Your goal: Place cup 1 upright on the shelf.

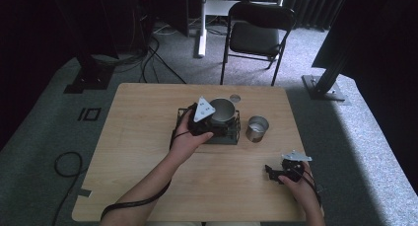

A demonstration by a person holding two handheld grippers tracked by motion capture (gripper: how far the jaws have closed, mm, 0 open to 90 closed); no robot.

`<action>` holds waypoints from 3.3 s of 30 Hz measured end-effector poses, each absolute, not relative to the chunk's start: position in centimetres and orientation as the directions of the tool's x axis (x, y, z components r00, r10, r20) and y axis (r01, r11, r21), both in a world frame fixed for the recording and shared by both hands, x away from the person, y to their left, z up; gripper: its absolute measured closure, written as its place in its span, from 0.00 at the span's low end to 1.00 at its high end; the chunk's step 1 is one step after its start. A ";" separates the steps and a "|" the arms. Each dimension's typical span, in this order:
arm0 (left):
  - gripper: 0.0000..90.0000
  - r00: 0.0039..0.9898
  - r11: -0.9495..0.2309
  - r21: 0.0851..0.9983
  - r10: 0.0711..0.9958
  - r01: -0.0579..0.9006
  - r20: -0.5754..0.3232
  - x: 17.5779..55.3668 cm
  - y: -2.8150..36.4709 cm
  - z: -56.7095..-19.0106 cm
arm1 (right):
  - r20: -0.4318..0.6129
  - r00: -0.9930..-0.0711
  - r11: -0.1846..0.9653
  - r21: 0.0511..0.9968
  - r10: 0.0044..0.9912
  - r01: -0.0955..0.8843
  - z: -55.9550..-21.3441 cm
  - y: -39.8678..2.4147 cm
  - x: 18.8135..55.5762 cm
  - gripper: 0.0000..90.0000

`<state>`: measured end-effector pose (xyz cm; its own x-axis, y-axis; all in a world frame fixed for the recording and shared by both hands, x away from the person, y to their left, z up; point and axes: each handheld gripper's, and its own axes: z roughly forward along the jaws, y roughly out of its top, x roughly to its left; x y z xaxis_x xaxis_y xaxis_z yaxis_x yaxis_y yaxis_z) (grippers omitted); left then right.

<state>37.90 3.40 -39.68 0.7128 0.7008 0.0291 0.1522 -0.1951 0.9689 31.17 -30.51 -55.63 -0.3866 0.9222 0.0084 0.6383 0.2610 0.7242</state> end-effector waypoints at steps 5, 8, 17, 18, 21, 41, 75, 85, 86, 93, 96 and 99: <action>0.15 0.660 -0.182 0.973 0.750 0.142 0.044 38.6 4.2 -39.7 | 0.008 -0.387 0.262 0.724 0.922 0.638 -55.6 -30.5 31.2 0.13; 0.15 0.628 -0.166 0.975 0.777 0.150 0.036 39.1 4.8 -39.7 | 0.008 -0.387 0.261 0.724 0.922 0.638 -55.6 -30.5 31.2 0.13; 0.15 0.502 -0.091 0.980 0.865 0.177 -0.010 40.4 6.7 -40.3 | 0.008 -0.387 0.262 0.724 0.922 0.638 -55.6 -30.5 31.2 0.13; 0.15 0.494 -0.091 0.979 0.869 0.182 -0.011 40.5 6.9 -40.5 | 0.008 -0.387 0.262 0.725 0.922 0.638 -55.6 -30.5 31.2 0.13; 0.15 0.477 -0.068 0.979 0.878 0.192 -0.032 41.0 7.5 -41.1 | 0.007 -0.387 0.262 0.725 0.922 0.637 -55.6 -30.5 31.2 0.13; 0.15 0.400 -0.052 0.968 0.915 0.245 -0.052 42.8 8.6 -45.5 | 0.008 -0.387 0.262 0.724 0.922 0.639 -55.6 -30.5 31.2 0.13; 0.11 0.430 -0.132 0.958 0.903 0.255 0.010 42.1 7.9 -48.0 | 0.009 -0.387 0.261 0.723 0.922 0.639 -55.6 -30.5 31.2 0.13; 0.11 0.462 -0.184 0.945 0.886 0.271 0.040 41.5 8.3 -47.6 | 0.009 -0.387 0.261 0.723 0.922 0.639 -55.6 -30.5 31.2 0.13; 0.11 0.468 -0.181 0.944 0.883 0.274 0.033 41.4 8.4 -47.6 | 0.008 -0.387 0.262 0.723 0.922 0.639 -55.6 -30.5 31.2 0.13; 0.11 0.470 -0.178 0.943 0.882 0.280 0.027 41.0 9.1 -47.3 | 0.008 -0.387 0.262 0.723 0.922 0.639 -55.6 -30.5 31.2 0.13; 0.11 0.471 -0.183 0.941 0.882 0.284 0.029 40.8 9.3 -47.2 | 0.008 -0.387 0.262 0.723 0.922 0.639 -55.6 -30.5 31.2 0.13; 0.10 0.473 -0.186 0.940 0.880 0.286 0.030 40.5 9.6 -47.1 | 0.009 -0.387 0.261 0.723 0.922 0.639 -55.6 -30.5 31.2 0.13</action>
<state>40.45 9.65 -47.07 0.4735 0.8803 0.0301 0.2862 -0.1860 0.9400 31.15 -30.51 -55.62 -0.3870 0.9220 0.0086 0.6391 0.2615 0.7233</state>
